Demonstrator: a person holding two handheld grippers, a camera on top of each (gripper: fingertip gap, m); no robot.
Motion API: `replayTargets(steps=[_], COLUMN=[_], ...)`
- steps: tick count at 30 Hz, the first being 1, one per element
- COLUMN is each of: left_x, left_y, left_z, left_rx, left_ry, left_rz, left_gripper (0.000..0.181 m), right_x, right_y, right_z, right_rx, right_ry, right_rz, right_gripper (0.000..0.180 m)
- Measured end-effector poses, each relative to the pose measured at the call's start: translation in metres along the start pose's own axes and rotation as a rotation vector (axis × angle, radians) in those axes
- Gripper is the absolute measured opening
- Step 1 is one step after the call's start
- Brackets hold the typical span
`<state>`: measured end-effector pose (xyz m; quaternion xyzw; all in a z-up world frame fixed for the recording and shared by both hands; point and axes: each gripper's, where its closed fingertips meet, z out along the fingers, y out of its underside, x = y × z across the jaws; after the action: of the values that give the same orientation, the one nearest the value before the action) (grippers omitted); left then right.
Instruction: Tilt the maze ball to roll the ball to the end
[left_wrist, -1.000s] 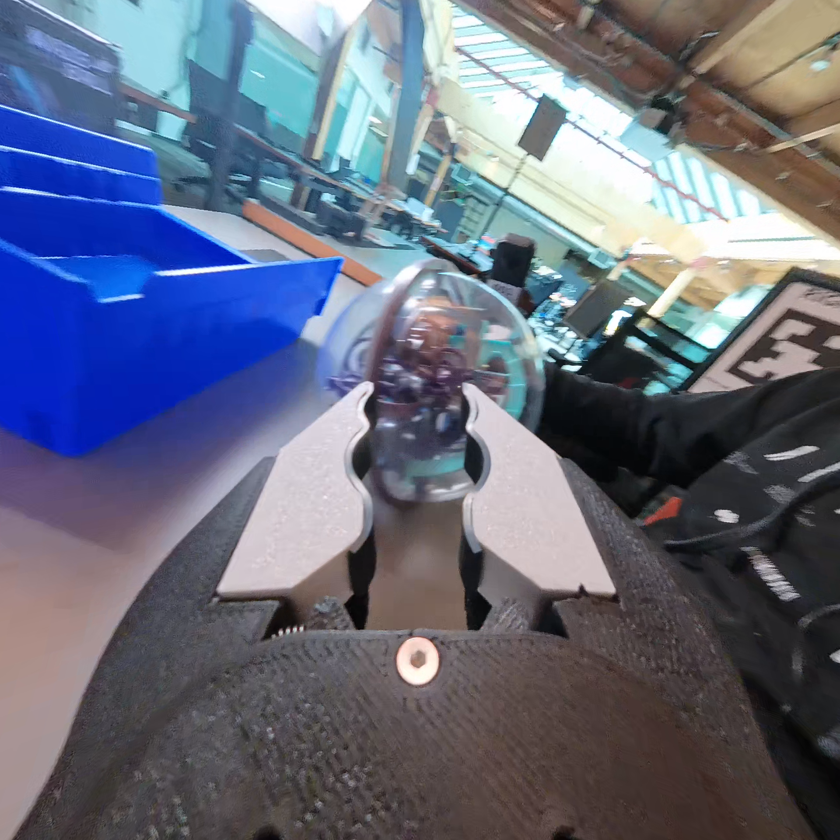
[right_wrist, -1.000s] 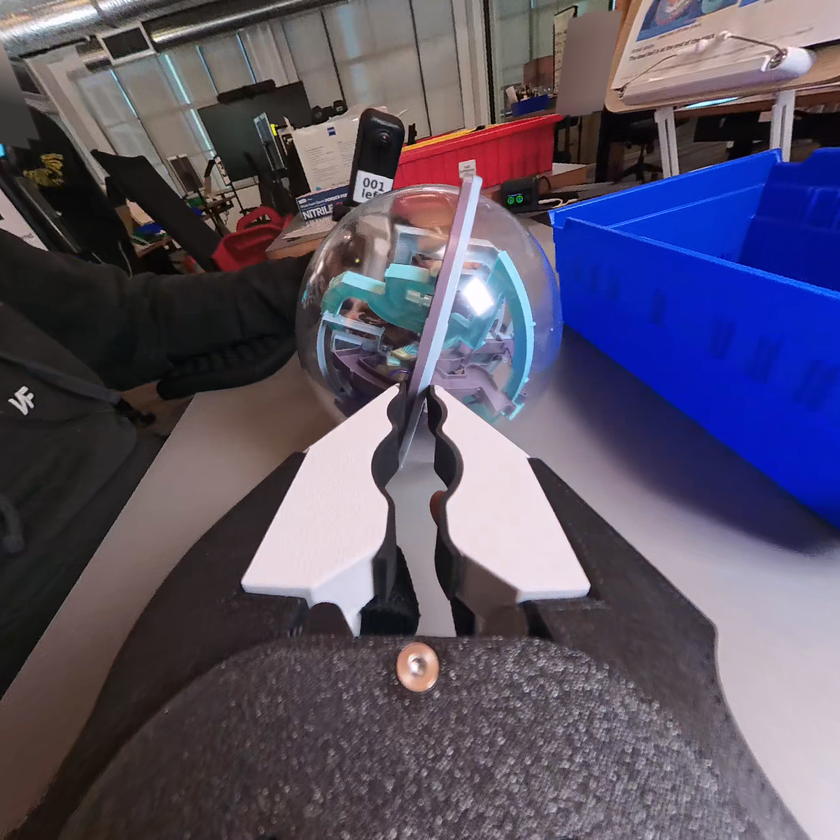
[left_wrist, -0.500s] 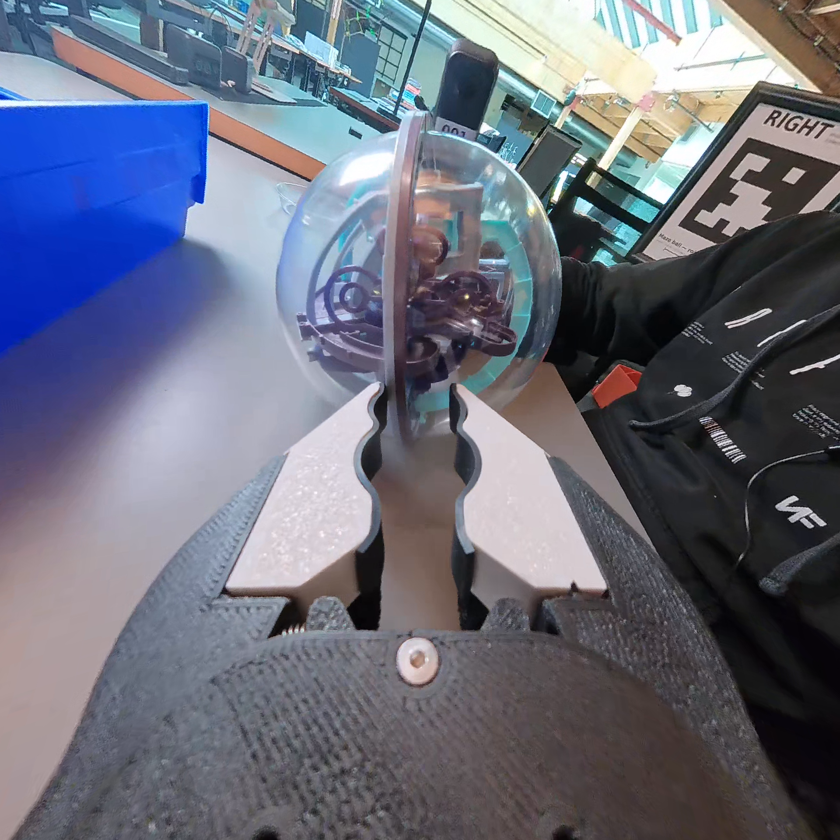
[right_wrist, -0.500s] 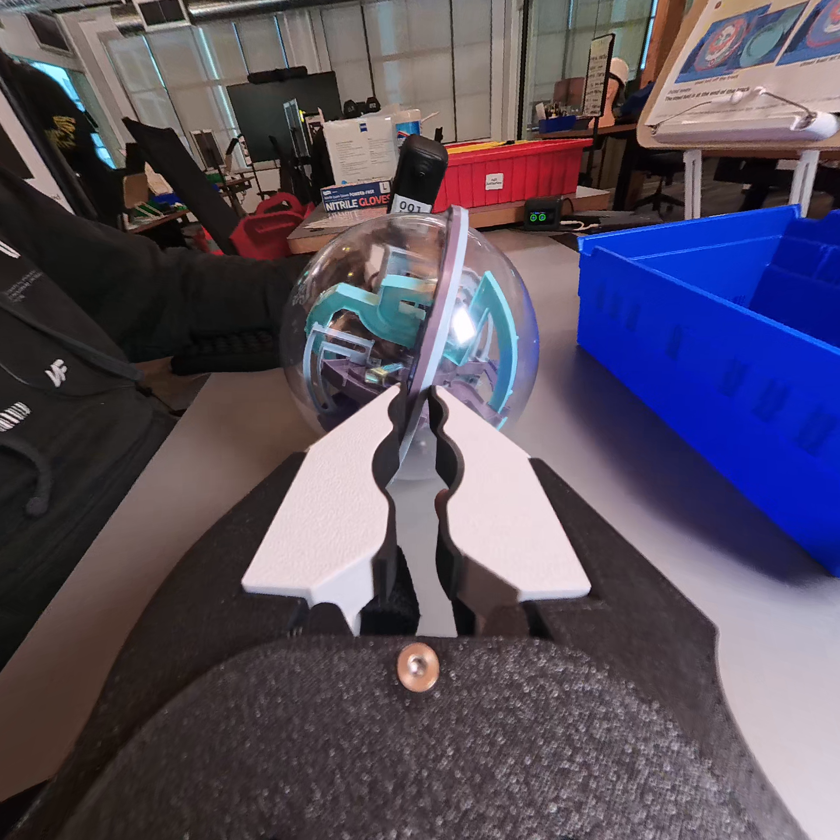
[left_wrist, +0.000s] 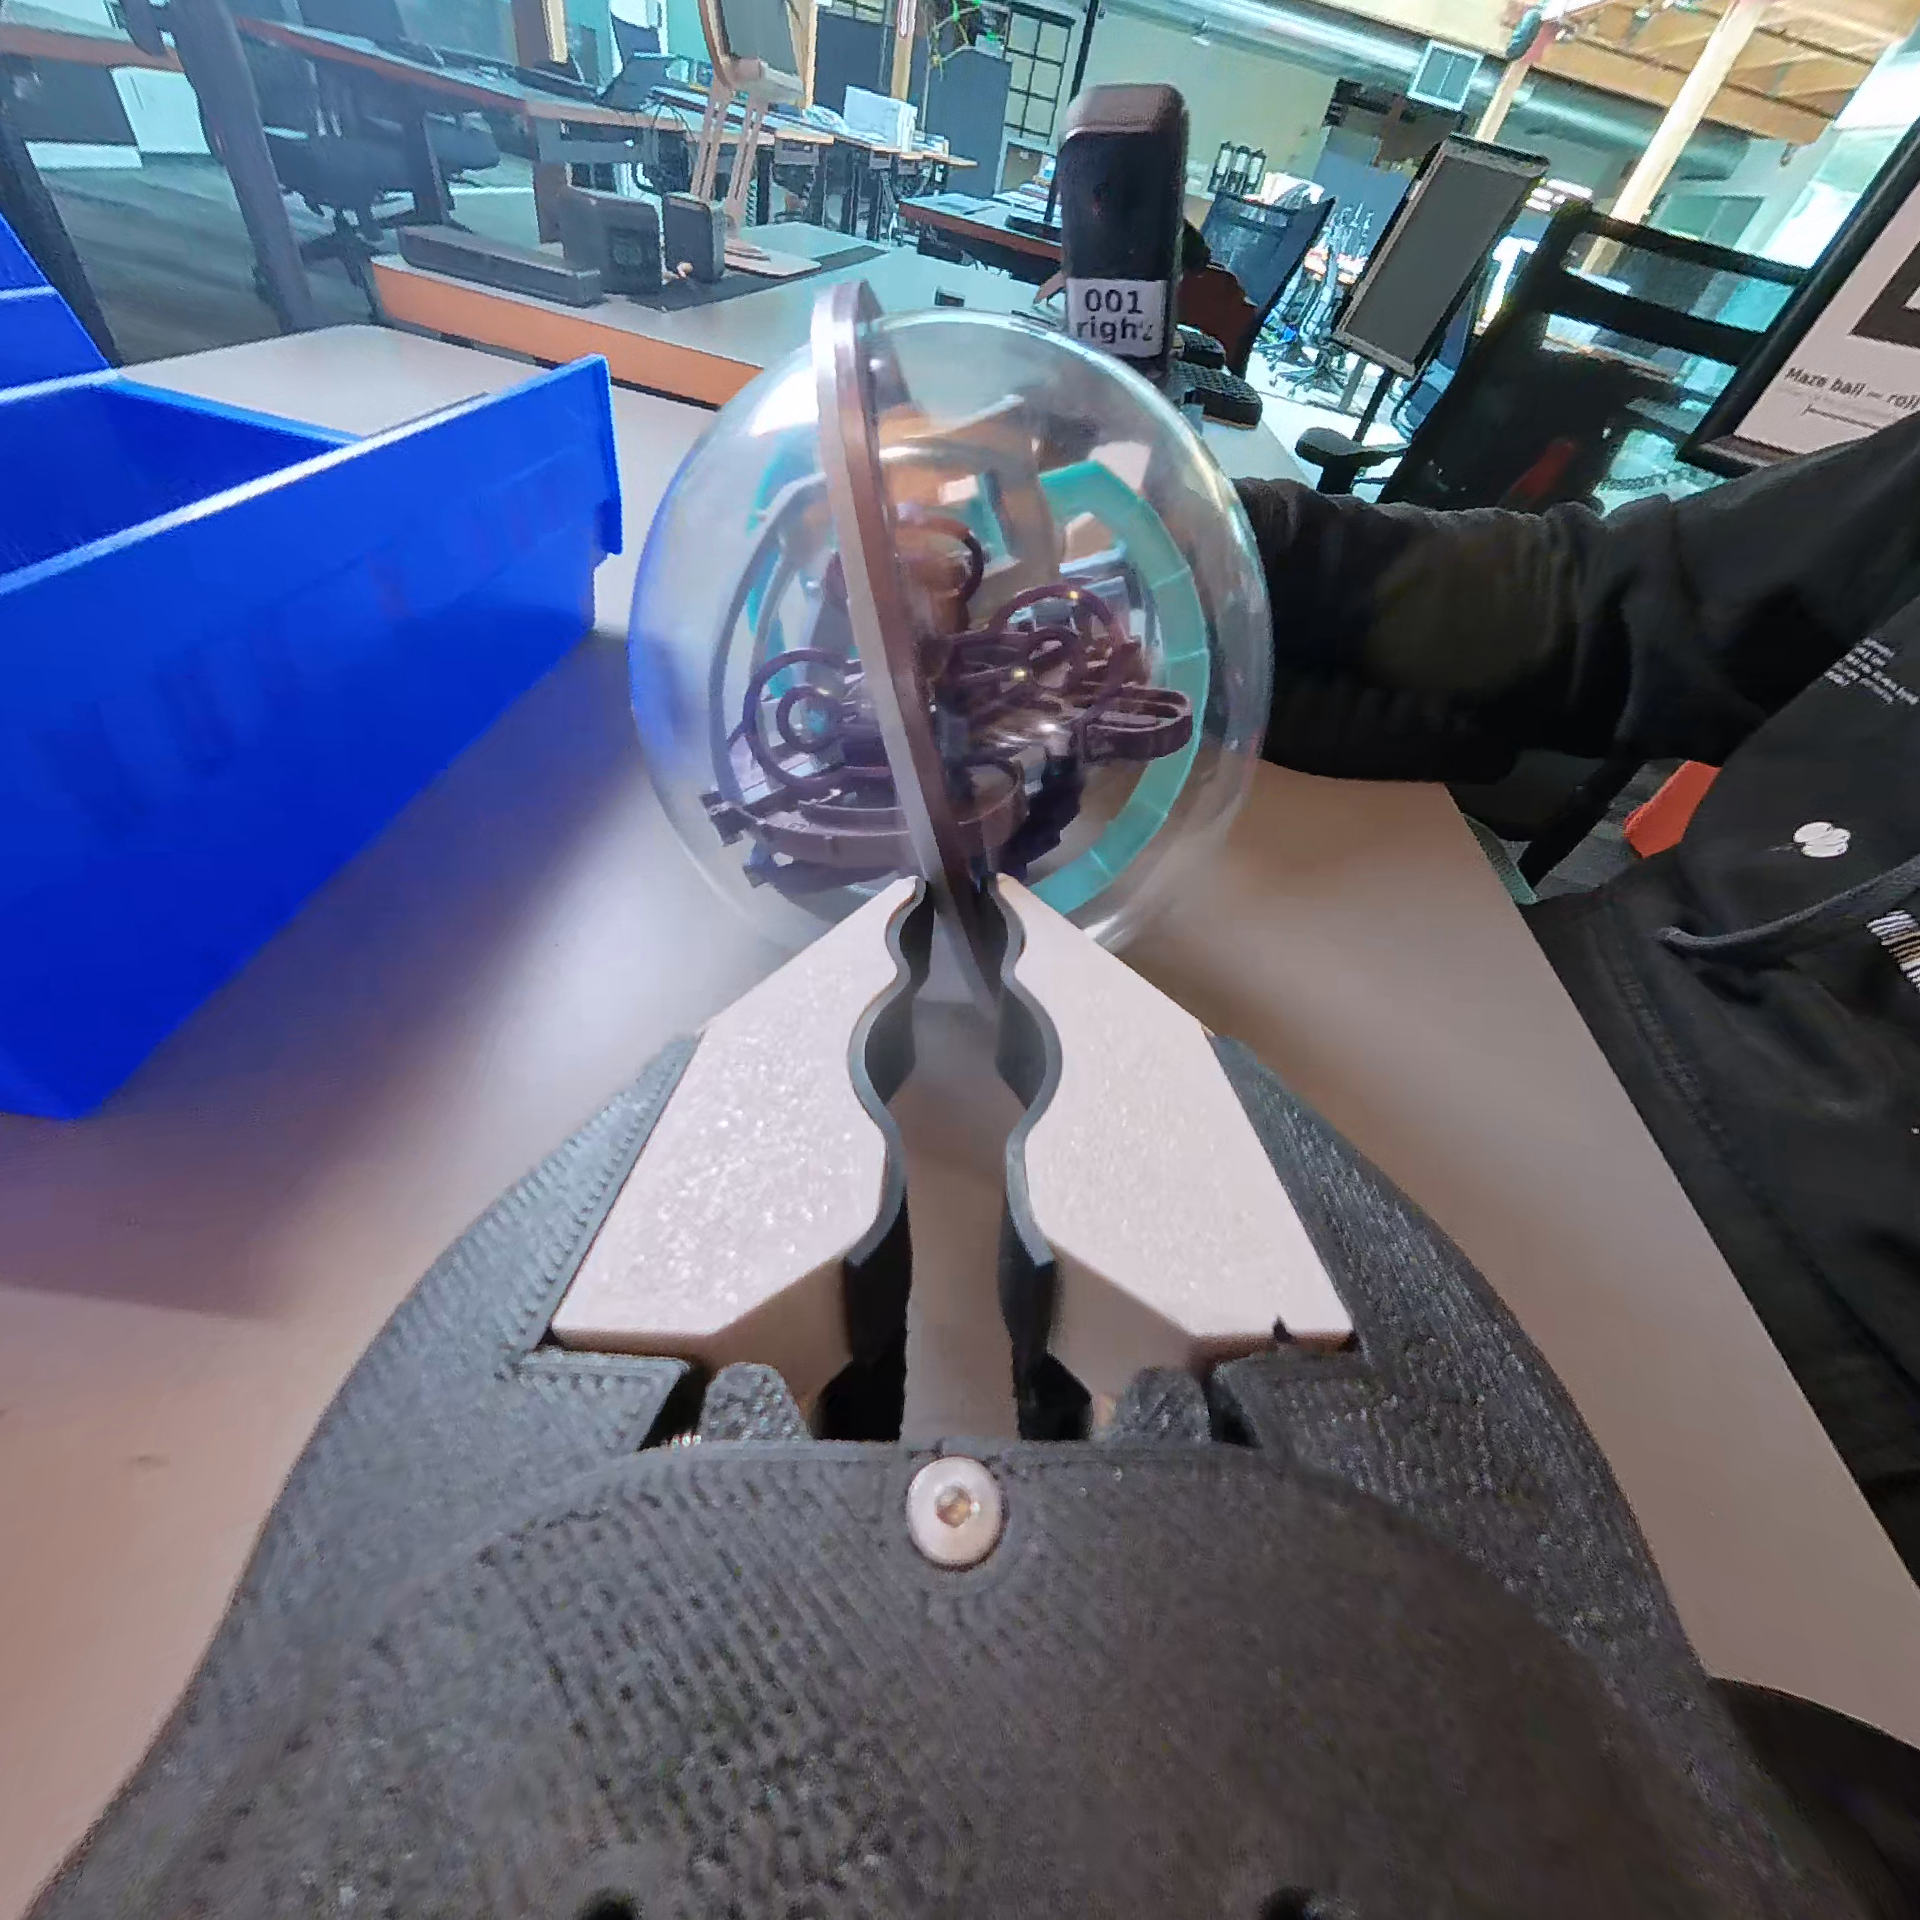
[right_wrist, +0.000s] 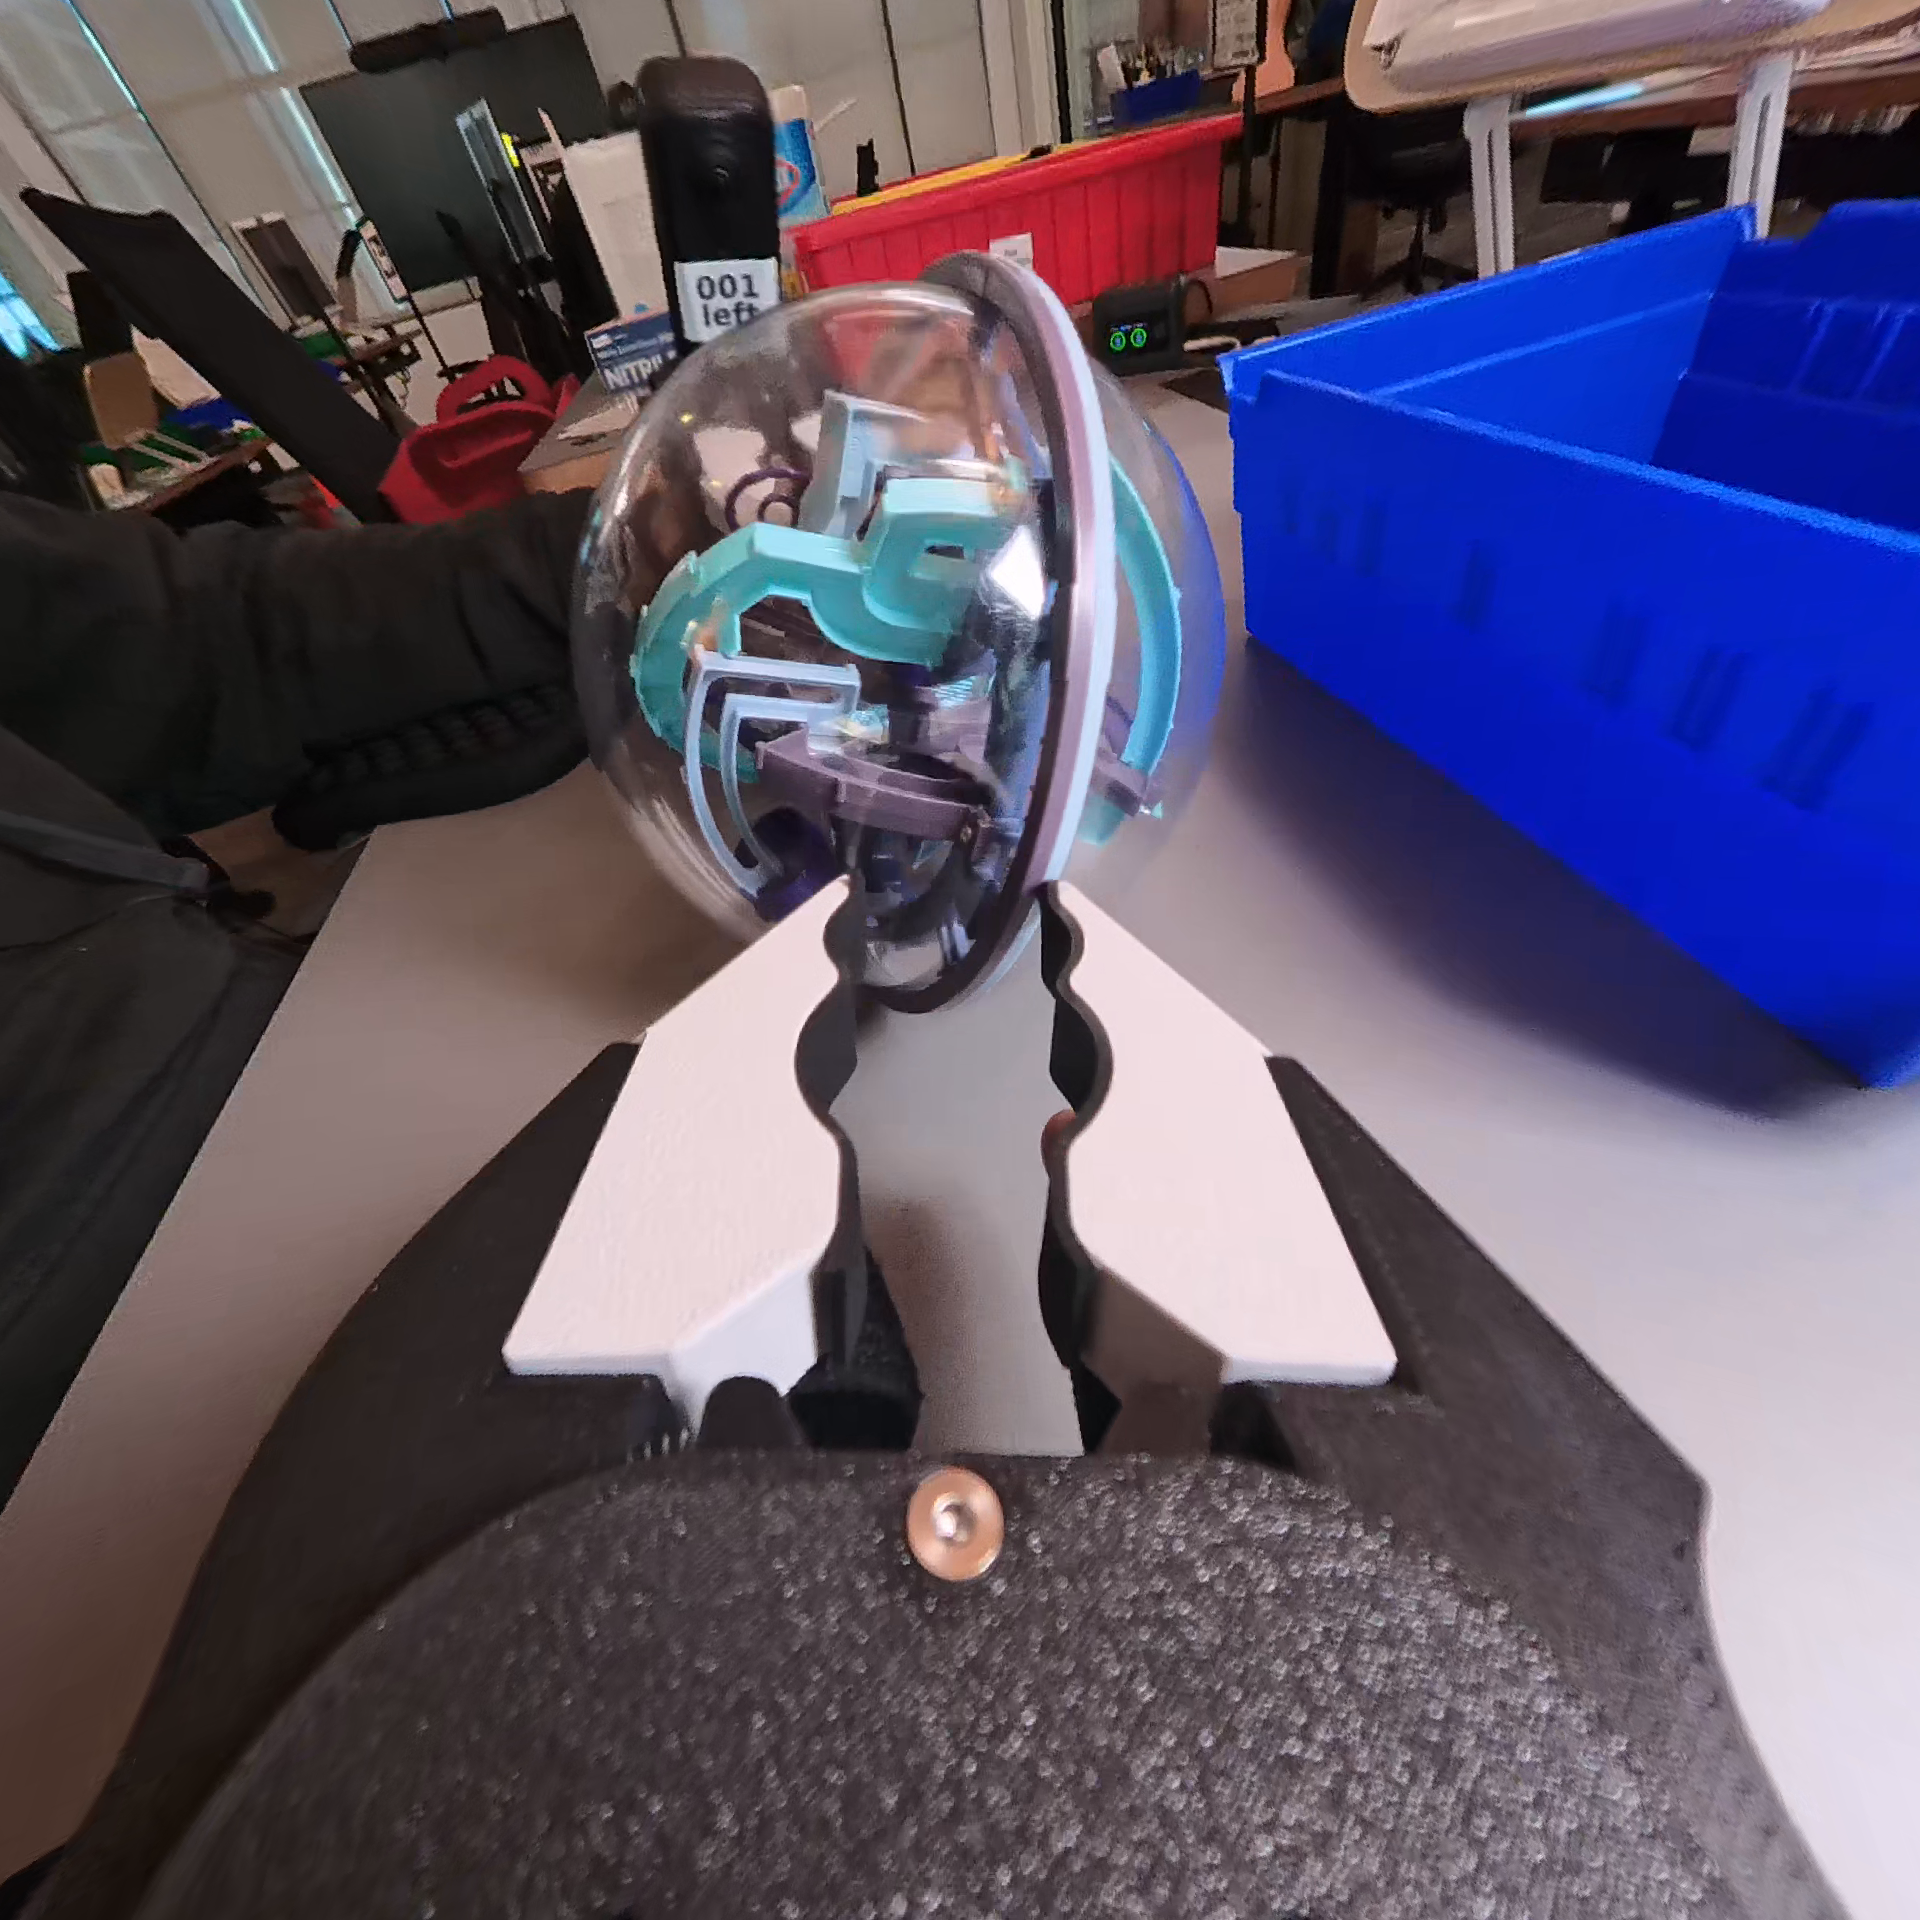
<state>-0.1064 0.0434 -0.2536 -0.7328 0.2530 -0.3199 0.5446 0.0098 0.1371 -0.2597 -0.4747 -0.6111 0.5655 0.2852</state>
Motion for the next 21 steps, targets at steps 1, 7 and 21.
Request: replayTargets(steps=[1,7,21], left_x=[0.001,-0.002,-0.004], left_y=[0.000,0.004,0.018], left_z=[0.000,-0.002,0.003], left_rx=[0.005,-0.006,-0.042], left_ry=[0.003,-0.022,0.007], left_rz=[0.014,0.029,-0.064], left_gripper=[0.007,0.008,0.015], right_x=[0.001,0.005,0.010], right_y=[0.001,-0.004,-0.007], right_z=[0.001,0.000,0.006], right_rx=[0.001,0.051,0.074], right_ry=[0.002,-0.030,-0.079], right_rz=[0.012,0.081,0.192], right_gripper=[0.030,0.011,0.006])
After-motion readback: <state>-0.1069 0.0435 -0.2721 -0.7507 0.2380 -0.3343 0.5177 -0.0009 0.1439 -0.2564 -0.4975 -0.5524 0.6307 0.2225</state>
